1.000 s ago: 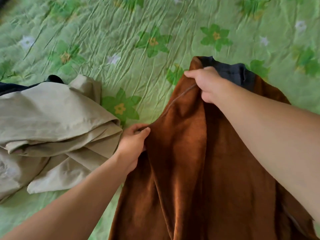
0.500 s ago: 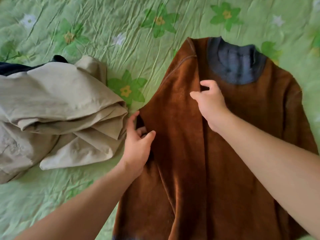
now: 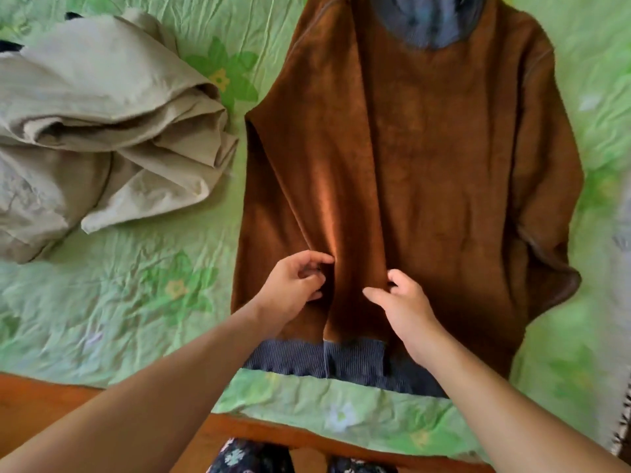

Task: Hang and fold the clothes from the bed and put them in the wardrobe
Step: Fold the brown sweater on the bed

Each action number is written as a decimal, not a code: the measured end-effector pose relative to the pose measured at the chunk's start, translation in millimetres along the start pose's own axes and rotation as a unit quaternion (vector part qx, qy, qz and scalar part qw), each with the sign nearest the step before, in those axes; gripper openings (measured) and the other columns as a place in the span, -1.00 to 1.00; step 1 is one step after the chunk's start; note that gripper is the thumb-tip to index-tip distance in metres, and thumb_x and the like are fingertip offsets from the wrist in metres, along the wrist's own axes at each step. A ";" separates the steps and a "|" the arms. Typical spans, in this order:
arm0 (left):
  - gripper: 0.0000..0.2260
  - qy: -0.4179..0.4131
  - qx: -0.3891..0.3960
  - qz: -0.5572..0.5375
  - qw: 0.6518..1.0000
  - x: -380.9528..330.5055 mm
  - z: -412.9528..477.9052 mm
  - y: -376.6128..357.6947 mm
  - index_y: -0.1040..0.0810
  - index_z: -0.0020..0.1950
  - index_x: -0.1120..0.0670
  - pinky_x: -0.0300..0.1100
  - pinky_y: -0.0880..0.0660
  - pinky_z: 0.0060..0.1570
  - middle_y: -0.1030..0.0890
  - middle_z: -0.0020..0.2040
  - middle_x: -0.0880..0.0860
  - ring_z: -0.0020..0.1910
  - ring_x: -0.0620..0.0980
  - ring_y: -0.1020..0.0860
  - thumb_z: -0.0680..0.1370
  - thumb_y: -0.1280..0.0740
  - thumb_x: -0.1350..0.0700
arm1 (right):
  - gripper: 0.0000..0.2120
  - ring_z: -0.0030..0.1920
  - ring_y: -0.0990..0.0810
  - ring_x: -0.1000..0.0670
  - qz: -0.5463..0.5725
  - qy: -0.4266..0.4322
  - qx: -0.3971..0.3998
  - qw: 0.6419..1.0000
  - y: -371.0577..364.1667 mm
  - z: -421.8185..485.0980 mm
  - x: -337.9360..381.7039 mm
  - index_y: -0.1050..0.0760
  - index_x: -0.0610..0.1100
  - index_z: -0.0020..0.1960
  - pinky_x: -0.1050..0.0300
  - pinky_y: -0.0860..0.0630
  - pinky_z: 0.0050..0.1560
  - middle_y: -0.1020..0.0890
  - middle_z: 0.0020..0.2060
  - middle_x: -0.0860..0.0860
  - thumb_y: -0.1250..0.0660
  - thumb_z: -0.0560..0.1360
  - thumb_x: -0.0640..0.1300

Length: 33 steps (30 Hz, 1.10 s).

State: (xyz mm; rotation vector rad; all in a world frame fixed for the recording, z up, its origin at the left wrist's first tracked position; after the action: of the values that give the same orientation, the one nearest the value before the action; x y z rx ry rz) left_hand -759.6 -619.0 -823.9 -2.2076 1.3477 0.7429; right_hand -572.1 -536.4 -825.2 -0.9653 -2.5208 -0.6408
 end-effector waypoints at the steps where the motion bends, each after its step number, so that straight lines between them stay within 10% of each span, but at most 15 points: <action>1: -0.68 -0.014 0.007 0.032 0.999 -0.4 -3.4 -3.6 -0.65 0.08 -0.03 -0.30 -0.55 -0.16 -0.56 -0.14 0.04 -0.18 -0.10 -0.51 0.57 -0.30 0.37 | -0.86 -0.06 -0.72 -0.04 0.006 -0.002 0.011 1.000 -2.7 -6.9 -13.3 -0.57 -0.09 0.02 0.10 -0.58 -0.03 -0.74 -0.16 0.06 -0.46 0.48 -0.18; 8: -0.80 -0.116 -0.128 0.083 0.981 -21.4 -26.6 36.8 -0.61 -0.06 -0.09 -0.29 -0.48 -0.34 -0.44 -0.35 -0.12 -0.37 -0.15 -0.44 0.49 -0.49 0.23 | -0.81 -0.13 -0.67 0.26 0.003 0.012 0.055 0.998 -15.4 -38.4 -45.8 -0.56 0.25 -0.05 0.21 -0.49 -0.16 -0.72 -0.12 0.21 -0.40 0.54 -0.07; 15: -0.69 -0.043 -0.007 0.008 0.999 17.8 -49.1 9.3 -0.55 0.17 -0.07 0.15 -0.63 -0.04 -0.53 -0.07 0.10 -0.14 0.08 -0.59 0.57 -0.40 0.31 | -0.65 0.05 -0.67 0.01 0.006 -0.015 0.055 0.998 -38.9 -51.9 -69.3 -0.46 0.00 0.27 0.03 -0.67 -0.13 -0.66 0.12 0.02 -0.41 0.54 0.06; 21: -0.73 -0.049 -0.069 0.287 0.954 48.6 -61.2 7.7 -0.51 0.18 -0.14 -0.26 -0.60 -0.16 -0.47 -0.12 -0.05 -0.21 -0.08 -0.56 0.57 -0.41 0.17 | -0.86 -0.26 -0.64 0.01 -0.258 0.020 0.035 0.965 -30.8 -64.4 -83.2 -0.46 0.06 -0.07 0.04 -0.59 -0.27 -0.64 -0.24 0.07 -0.31 0.59 0.10; 27: -0.76 -0.200 -0.138 0.515 0.822 -11.1 -69.7 -27.8 -0.47 0.29 -0.15 -0.15 -0.53 -0.29 -0.37 -0.04 -0.12 -0.27 -0.13 -0.48 0.61 -0.30 -0.03 | -0.83 -0.18 -0.62 -0.16 -0.234 0.157 -0.207 0.937 84.2 -67.7 -36.7 -0.52 -0.01 -0.05 0.07 -0.40 -0.27 -0.64 -0.24 -0.02 -0.28 0.61 0.07; 33: -0.72 -0.269 -0.014 0.508 0.818 -48.3 -25.5 -143.6 -0.53 0.32 -0.10 -0.36 -0.45 -0.07 -0.44 0.17 -0.13 -0.01 -0.16 -0.52 0.61 -0.34 0.01 | -0.58 0.18 -0.50 -0.33 -0.101 0.066 -0.418 0.900 252.2 -34.6 -48.8 -0.41 -0.20 0.35 -0.15 -0.45 0.20 -0.48 0.23 -0.29 -0.40 0.54 -0.16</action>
State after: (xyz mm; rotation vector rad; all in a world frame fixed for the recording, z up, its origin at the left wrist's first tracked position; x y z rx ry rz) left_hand -643.1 -542.0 -759.7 -0.9593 2.1128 1.5819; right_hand -357.0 -413.4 -749.2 -0.8469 -2.2178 -1.8775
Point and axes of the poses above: each hand's wrist, its own z-axis towards the middle knuckle, its own y-axis out of the back of the hand, x = y × z, the point moved 10 cm from there along z, towards the middle knuckle
